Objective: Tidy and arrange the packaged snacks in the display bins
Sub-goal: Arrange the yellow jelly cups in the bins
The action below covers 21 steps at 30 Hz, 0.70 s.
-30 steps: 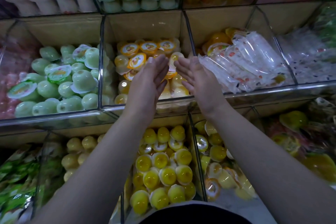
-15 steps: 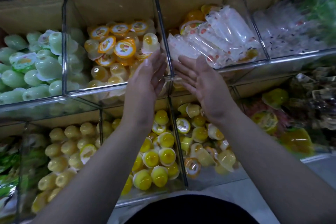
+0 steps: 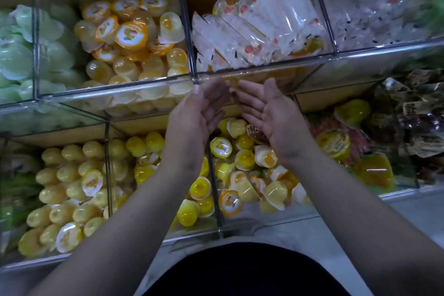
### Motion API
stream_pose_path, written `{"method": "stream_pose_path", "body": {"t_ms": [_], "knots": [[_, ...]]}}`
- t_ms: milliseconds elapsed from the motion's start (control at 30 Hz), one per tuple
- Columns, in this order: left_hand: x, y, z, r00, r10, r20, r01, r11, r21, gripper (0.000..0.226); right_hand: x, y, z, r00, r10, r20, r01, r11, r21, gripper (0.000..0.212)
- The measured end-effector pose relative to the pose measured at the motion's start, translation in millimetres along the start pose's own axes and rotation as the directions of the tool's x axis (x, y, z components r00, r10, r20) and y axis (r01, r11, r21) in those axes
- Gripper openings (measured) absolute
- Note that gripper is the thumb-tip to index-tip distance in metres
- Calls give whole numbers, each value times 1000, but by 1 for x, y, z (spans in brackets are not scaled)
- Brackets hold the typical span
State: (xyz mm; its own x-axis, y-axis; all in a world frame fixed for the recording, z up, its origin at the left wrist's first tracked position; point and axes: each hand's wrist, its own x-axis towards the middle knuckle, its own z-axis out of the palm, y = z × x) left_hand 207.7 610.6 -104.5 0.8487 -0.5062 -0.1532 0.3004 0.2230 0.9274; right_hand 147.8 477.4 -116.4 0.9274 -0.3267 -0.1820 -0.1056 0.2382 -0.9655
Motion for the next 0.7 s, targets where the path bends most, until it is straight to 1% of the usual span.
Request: {"method": "stream_pose_path", "body": {"t_ms": [133, 200, 333, 367, 433, 533, 700], "knots": [[0, -19, 8, 999, -43, -18, 44, 999, 32, 46, -3, 11, -22, 999, 46, -2, -46, 999, -13, 59], [0, -31, 12, 997, -74, -36, 76, 995, 68, 41, -5, 18, -33, 997, 75, 0, -75, 997, -33, 60], [1, -53, 18, 982, -167, -90, 177, 977, 117, 38, -7, 29, -50, 985, 169, -28, -170, 984, -49, 78], [2, -58, 20, 979, -180, -100, 193, 972, 134, 37, -7, 33, -54, 979, 198, -38, -200, 979, -49, 77], [2, -67, 22, 972, -203, -118, 220, 962, 161, 35, -6, 40, -62, 968, 243, -55, -246, 968, -52, 67], [6, -81, 24, 955, -262, -140, 284, 944, 170, 35, -5, 51, -73, 952, 295, -78, -300, 951, -69, 59], [16, -104, 27, 903, -398, -159, 422, 892, 162, 43, -1, 71, -88, 915, 373, -152, -391, 913, -115, 49]]}}
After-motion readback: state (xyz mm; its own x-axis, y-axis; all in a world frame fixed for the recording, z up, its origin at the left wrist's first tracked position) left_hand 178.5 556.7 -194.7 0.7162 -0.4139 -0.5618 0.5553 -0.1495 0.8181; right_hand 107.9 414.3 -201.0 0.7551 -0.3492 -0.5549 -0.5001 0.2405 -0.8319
